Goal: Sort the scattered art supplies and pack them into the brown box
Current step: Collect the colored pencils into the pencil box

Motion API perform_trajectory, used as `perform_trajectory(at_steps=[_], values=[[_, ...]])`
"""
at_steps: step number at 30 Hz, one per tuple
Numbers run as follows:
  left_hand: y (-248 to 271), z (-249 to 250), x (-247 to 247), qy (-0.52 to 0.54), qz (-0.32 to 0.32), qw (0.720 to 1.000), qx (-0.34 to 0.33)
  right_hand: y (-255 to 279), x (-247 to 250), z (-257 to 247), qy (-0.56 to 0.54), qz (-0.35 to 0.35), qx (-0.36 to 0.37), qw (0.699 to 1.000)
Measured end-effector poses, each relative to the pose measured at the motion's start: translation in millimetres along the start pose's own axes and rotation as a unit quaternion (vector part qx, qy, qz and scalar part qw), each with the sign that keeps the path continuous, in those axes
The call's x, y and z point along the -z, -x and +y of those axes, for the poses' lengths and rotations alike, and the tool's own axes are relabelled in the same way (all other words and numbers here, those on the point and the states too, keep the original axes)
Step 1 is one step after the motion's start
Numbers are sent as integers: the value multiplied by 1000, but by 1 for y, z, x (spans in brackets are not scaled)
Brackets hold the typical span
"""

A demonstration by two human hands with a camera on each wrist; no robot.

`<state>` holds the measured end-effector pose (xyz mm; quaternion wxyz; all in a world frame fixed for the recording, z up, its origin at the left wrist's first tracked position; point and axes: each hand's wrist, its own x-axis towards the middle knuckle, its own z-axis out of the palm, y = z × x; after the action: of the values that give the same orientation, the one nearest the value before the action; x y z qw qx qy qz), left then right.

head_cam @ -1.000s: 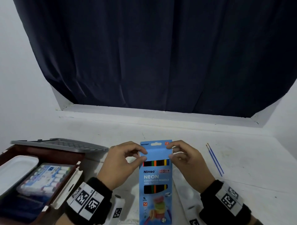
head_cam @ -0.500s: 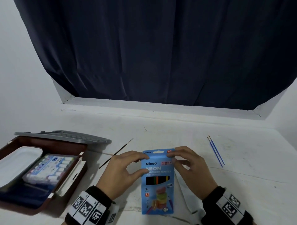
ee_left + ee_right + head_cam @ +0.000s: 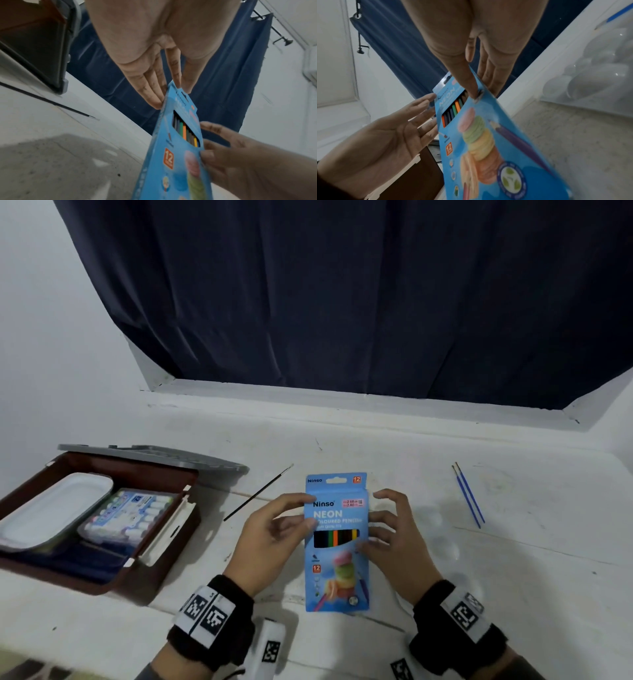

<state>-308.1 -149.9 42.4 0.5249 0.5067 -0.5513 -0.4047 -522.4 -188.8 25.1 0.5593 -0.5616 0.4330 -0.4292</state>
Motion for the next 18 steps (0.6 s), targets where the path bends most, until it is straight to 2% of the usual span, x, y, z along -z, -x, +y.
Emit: perform_trajectory(at_steps=[2,5,9,12,16,18], values=[[1,0,0,7,11,1000,5,0,-1,6,-2,-4,-31,1000],[4,1,2,8,14,1000,12,7,-2,15,42,-75,-58,995],[18,-5,7,-15,0,999,35,14,-6,20,-8,-97,-84,992],[29,-7,13,-21,25,999,42,9,-8,18,28,-111,-52,992],[40,4,32,-12,72,996,45,2,-22,1,102,-124,30,986],[43,17,50,-13,88,996,26,2,-37,-18,119,-116,78,983]])
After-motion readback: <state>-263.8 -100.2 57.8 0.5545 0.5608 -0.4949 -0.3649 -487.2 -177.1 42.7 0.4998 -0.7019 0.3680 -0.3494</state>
